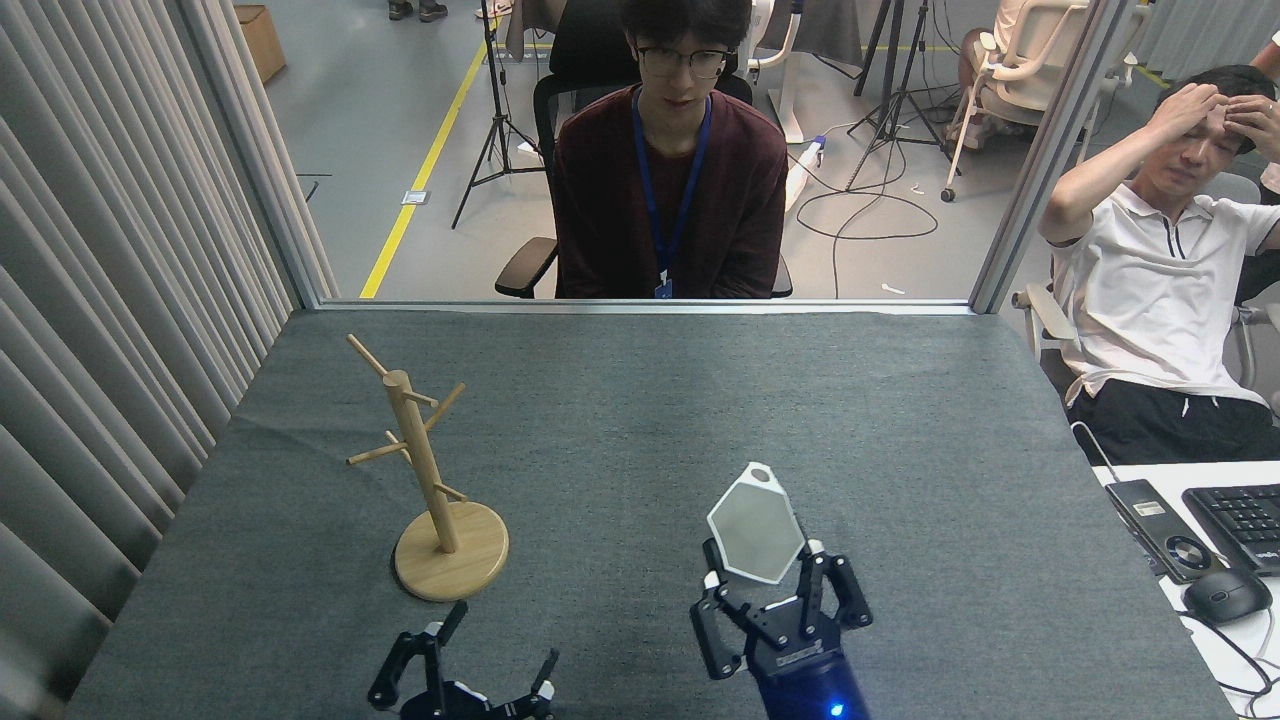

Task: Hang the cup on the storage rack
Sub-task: 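Grasp the cup with the right gripper and tip it sideways, then carry the cup toward the left gripper and grasp it with the left gripper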

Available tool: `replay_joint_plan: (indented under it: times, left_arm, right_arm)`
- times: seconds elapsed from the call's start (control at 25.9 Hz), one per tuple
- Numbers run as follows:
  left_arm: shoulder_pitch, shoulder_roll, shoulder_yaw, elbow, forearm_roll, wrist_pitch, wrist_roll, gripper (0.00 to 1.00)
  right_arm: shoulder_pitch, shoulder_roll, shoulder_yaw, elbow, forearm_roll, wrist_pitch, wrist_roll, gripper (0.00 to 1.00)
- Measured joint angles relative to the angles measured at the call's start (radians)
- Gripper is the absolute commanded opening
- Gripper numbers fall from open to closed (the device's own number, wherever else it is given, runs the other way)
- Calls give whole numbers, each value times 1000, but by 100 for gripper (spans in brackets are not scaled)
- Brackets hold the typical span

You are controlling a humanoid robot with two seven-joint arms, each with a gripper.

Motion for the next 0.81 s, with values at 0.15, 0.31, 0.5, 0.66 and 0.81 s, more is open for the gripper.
replay_joint_plan:
  times: [0.15, 0.31, 0.5, 0.66, 0.81]
  left_arm:
    - [-15, -16, -73, -8, -27, 2, -11, 100]
    - [-13, -39, -108, -9, -76, 2, -14, 100]
    - [-11, -50, -125, -10, -92, 3, -14, 100]
    - [-11, -51, -127, -8, -95, 4, -14, 100]
    - [-12, -51, -127, -6, -95, 4, -13, 100]
  right_arm:
    - [40, 64, 74, -11, 77, 5, -3, 64]
    - [63, 110, 120, -13, 124, 10, -10, 64]
    - [72, 130, 148, -13, 144, 13, -13, 65]
    - [100, 133, 159, -21, 149, 14, -16, 65]
    - [130, 128, 175, -35, 152, 19, -22, 65]
